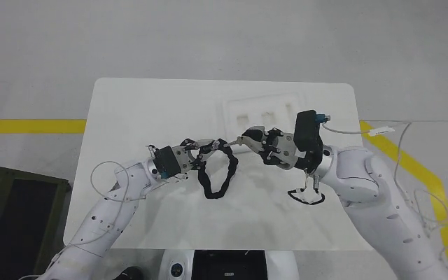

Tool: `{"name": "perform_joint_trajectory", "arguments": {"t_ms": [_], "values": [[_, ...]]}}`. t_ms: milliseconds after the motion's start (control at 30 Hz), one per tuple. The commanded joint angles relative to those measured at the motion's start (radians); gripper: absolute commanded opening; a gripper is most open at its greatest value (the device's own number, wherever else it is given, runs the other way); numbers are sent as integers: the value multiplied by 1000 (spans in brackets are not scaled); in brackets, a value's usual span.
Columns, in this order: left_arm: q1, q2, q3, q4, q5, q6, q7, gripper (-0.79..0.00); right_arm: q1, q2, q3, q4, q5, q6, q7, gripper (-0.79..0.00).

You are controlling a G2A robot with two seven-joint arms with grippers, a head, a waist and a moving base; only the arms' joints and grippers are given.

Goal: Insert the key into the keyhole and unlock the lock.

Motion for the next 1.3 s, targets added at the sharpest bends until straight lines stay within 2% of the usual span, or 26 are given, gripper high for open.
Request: {"name": "perform_joint_trajectory", "arguments": {"t_ms": [0,200,533,833,1267], "values": [[3,0,6,14,8,12,20,-785,5,-1,-10,-3,2,-15,11,-785],[7,-7,27,48,-18,36,78,-785,17,-6,-33,-27,-66,1,40,-785],[3,-10,36,56,-35,38,86,-785,50,-21,-77,-40,-231,71,54,-785],[3,-10,36,56,-35,38,86,-785,87,-35,-115,-24,-229,119,86,-785],[3,-10,36,56,-35,38,86,-785,83,-41,-111,-16,-226,139,115,-785]]}}
